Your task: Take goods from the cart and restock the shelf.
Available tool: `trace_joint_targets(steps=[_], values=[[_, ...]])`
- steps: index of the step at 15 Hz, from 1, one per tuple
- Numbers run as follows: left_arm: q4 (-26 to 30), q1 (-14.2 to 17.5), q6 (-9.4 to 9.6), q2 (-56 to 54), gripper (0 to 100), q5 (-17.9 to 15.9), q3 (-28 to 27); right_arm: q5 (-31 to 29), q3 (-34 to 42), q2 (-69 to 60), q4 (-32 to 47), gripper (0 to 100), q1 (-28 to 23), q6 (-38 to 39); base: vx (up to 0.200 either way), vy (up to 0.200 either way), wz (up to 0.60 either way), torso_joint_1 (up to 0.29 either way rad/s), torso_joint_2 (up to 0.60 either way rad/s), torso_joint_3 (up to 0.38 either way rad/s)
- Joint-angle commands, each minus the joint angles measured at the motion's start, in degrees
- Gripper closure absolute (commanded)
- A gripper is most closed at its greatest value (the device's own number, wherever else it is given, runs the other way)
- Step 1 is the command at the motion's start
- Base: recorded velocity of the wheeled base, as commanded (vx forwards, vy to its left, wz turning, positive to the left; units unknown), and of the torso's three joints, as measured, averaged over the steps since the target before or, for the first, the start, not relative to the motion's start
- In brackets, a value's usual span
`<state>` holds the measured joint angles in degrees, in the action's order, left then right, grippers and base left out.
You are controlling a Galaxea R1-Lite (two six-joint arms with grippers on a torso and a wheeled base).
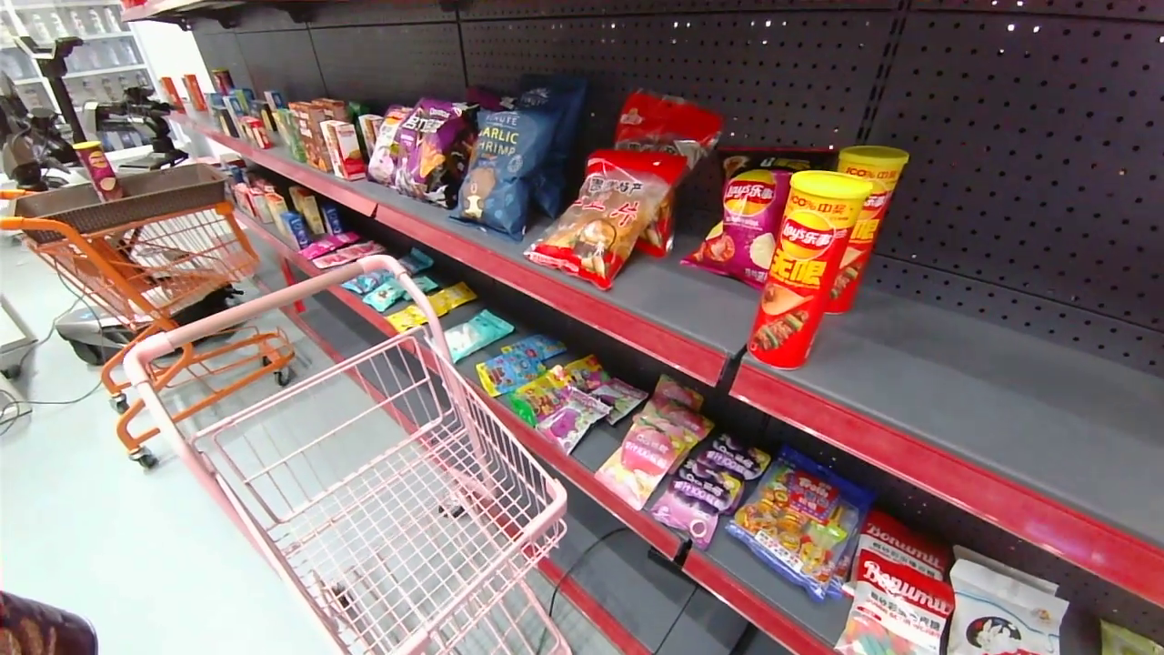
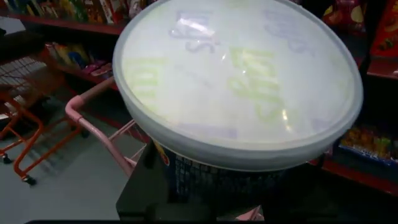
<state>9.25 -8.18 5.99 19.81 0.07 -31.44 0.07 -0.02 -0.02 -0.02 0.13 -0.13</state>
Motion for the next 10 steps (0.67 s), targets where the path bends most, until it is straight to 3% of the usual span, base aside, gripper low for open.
trace_joint_targets(steps=[1,5,10], values=[[-0.6,0.0,-0.10,0.5,100,0.0,0.4,0.0,0.0,0.0,0.0,0,0.0,0.0,0.000,0.000,0.00,0.198,-0.48,-0.281],[-0.7,0.0,0.17,0.4,100,0.2,0.2,0.0,0.0,0.0,0.0,0,0.0,0.0,0.000,0.000,0.00,0.085,-0.21,-0.126],[-0.6,0.0,1.40,0.8,100,0.5,0.1,-0.1,0.0,0.0,0.0,0,0.0,0.0,0.000,0.000,-0.60,0.008,-0.01,-0.004]])
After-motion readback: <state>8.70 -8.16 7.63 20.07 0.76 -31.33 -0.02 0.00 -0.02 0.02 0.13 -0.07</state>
